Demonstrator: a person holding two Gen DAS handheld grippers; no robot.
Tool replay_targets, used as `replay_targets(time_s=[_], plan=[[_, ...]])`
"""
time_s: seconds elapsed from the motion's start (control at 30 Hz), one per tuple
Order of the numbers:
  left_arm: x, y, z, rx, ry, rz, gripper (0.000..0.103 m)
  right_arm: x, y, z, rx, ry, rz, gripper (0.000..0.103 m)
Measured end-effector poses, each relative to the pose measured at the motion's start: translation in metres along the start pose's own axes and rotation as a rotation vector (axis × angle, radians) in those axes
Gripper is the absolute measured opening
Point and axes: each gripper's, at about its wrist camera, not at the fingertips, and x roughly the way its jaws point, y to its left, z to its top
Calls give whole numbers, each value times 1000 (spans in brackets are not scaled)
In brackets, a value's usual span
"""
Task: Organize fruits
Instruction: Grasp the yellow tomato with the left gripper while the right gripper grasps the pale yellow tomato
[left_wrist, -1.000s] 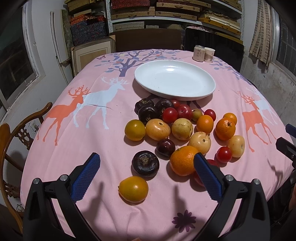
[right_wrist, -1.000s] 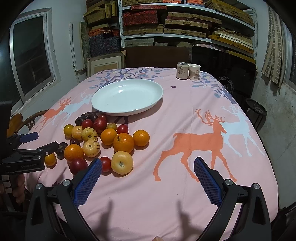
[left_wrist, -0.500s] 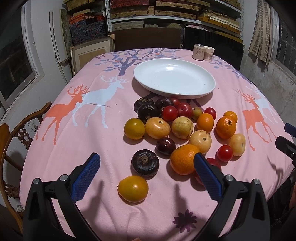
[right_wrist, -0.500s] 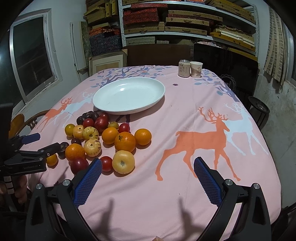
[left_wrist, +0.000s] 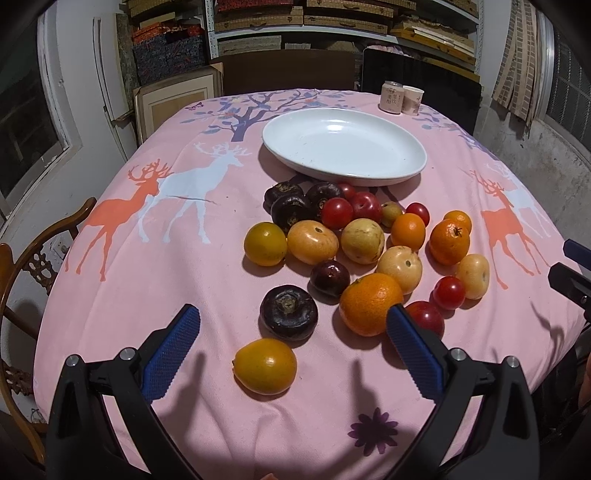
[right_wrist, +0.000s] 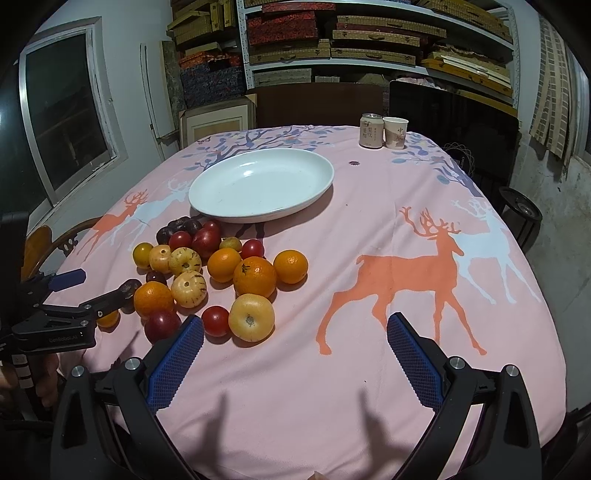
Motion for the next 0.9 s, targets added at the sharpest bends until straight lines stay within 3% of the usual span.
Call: replay_targets(time_s=[0.17,0.27,0.37,0.53,0.6,0.67,0.8,0.83,0.9], plan=[[2,3,-7,24,7,-30,99,1,1,0,-3,5,9,99],[8,4,-14,59,25,2,99,0,2,-1,-8,3,10,99],[15,12,-20,40,50,-43,99,0,2,-2,-11,5,15,99],[24,16,-22,84,46,36,99,1,1,-2,-9,10,15,99],[26,19,-25,98,57,30,91,0,1,-3,-11,6,13,99],[32,19,-27,114,88,34,66,1,0,-3,-8,7,14,99],[28,21,-30,116,72,-9,48,3,0,-3,-6,21,17,99],[26,20,-30,122,65,-12,39,2,0,-3,-8,21,16,99],[20,18,-33,136,36,-6,39,3,0,-3,-12,20,17,99]])
